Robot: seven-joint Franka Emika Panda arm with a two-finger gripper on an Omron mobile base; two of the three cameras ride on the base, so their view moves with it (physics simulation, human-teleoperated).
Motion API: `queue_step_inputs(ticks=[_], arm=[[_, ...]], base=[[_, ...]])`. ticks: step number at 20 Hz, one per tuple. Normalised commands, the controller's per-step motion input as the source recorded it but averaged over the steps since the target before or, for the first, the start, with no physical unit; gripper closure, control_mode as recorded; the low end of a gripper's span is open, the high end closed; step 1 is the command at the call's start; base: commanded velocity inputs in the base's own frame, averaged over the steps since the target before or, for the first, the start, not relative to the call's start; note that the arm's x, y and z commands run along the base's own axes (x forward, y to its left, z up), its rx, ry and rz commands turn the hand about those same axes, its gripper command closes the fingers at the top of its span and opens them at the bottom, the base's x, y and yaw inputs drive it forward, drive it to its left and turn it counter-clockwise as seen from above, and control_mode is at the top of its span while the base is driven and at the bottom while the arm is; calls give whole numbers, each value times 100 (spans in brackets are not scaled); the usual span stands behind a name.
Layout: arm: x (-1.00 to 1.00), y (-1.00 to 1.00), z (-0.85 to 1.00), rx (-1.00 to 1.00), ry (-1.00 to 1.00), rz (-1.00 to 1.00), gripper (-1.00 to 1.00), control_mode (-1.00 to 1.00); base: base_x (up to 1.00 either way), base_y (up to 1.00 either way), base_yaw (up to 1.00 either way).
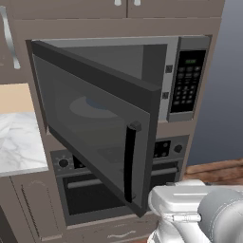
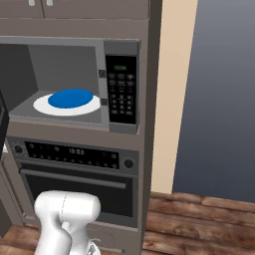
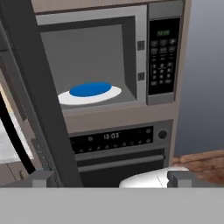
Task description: Pick the sweet potato from the counter and place it in the microwave. Then turn on the microwave.
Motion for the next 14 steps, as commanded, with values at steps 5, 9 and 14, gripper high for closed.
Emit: queue_step_inputs(ticks=[5, 9, 14], arm=[[0, -5, 0, 0, 5, 0, -100, 100], [0, 0, 0, 0, 0, 0, -100, 100], [0, 0, 0, 0, 0, 0, -100, 100]], base=[[0, -1, 0], [0, 0, 0], [-24, 0, 0]])
